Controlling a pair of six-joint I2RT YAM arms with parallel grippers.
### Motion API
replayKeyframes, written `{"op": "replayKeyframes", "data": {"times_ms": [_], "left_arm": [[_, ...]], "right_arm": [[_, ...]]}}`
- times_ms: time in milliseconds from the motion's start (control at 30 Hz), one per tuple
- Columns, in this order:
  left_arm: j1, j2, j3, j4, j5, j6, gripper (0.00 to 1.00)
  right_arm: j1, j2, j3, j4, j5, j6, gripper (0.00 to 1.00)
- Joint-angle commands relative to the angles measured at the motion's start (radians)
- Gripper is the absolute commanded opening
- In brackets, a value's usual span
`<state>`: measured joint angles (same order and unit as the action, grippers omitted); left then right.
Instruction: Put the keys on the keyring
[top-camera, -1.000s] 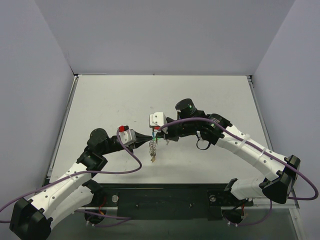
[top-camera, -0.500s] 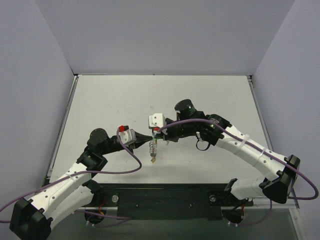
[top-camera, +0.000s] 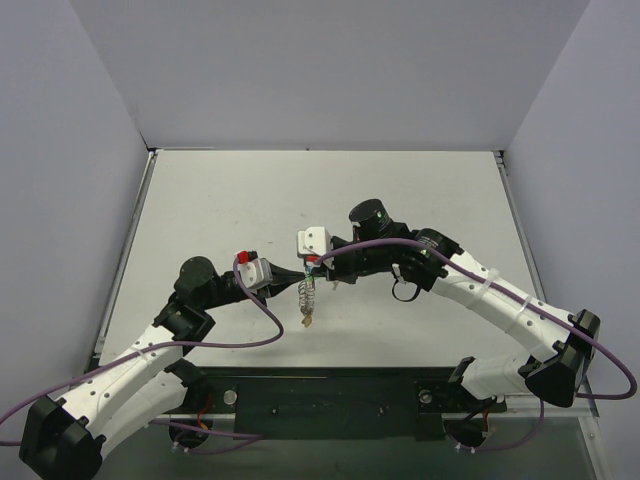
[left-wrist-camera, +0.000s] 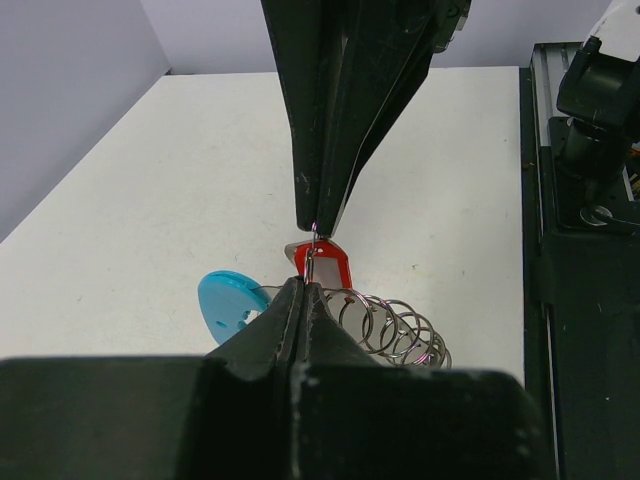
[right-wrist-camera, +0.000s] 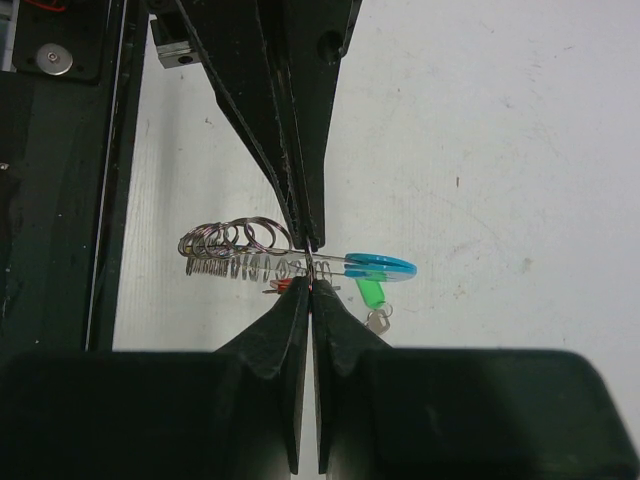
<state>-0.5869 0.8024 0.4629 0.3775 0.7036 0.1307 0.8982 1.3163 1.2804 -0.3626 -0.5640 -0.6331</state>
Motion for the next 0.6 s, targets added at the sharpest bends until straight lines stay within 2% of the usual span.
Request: {"op": "replayKeyframes", "data": {"times_ms": [0, 567], "left_arm": [[0.004, -0.006, 0.04, 0.063, 0.014, -0.013, 0.0], [0.007, -0.003, 0.042, 0.057, 0.011, -0.008, 0.0]], "right_arm": [[0.004, -0.012, -0.01, 0.022, 0.006, -0.013, 0.0], [0.004, -0.015, -0.006, 0.017, 0.013, -0.013, 0.0]]}}
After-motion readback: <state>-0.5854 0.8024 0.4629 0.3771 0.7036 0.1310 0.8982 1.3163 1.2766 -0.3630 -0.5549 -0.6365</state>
